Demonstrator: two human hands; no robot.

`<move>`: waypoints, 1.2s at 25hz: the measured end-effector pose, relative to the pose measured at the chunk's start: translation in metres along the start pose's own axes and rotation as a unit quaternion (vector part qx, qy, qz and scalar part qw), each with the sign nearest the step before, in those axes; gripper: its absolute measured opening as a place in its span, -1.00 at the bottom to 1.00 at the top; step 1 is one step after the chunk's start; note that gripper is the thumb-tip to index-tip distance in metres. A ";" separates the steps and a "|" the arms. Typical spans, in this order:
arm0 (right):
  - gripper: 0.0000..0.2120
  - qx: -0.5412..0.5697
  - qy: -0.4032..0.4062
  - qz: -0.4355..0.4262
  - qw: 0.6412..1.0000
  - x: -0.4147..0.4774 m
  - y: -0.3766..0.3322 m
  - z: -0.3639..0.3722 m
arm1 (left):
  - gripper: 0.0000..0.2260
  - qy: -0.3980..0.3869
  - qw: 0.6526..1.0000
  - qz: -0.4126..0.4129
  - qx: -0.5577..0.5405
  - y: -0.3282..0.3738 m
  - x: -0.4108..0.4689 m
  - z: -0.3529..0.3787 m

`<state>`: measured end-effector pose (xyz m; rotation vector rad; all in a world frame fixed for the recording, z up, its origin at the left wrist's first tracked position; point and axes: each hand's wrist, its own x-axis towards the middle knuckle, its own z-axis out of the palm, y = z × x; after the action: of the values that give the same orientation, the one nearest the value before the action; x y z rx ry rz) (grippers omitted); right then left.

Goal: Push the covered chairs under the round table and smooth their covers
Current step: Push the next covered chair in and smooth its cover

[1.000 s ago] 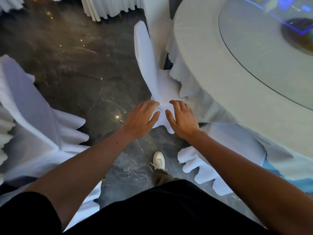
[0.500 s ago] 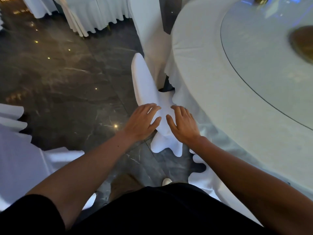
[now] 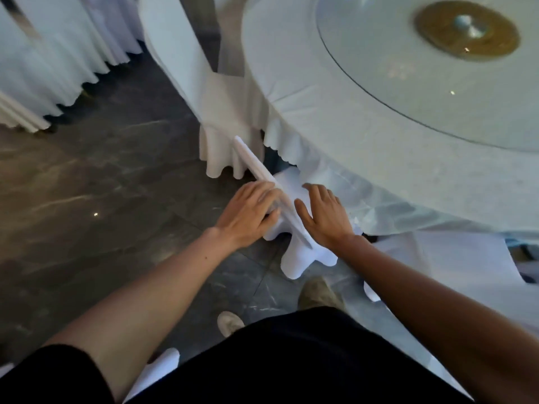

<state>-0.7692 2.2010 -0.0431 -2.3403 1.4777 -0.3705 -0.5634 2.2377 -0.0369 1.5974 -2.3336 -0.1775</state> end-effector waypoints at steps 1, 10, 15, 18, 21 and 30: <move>-0.54 0.006 0.007 0.028 1.000 0.004 -0.014 0.005 | -0.67 -0.010 1.000 0.005 -0.017 -0.016 0.002 -0.005; -0.52 -0.004 0.029 0.094 0.995 0.033 -0.052 0.038 | -0.60 -0.063 0.991 0.114 -0.001 -0.088 0.034 -0.015; -0.61 0.035 0.004 0.155 0.987 0.059 -0.068 0.067 | -0.55 -0.132 0.970 0.190 0.070 -0.123 0.053 -0.019; -0.66 -0.025 0.009 0.189 0.982 0.073 -0.071 0.073 | -0.52 -0.164 0.965 0.184 0.092 -0.140 0.077 -0.011; -0.68 -0.048 0.005 0.206 0.977 0.076 -0.076 0.074 | -0.58 -0.193 0.961 0.188 0.066 -0.145 0.097 -0.004; -0.72 -0.096 0.043 0.291 0.951 0.067 -0.101 0.076 | -0.70 -0.159 0.939 0.299 0.059 -0.158 0.116 0.005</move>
<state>-0.6286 2.1916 -0.0675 -1.9012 2.2321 -0.1743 -0.4636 2.0711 -0.0639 0.8780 -3.0123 -0.1659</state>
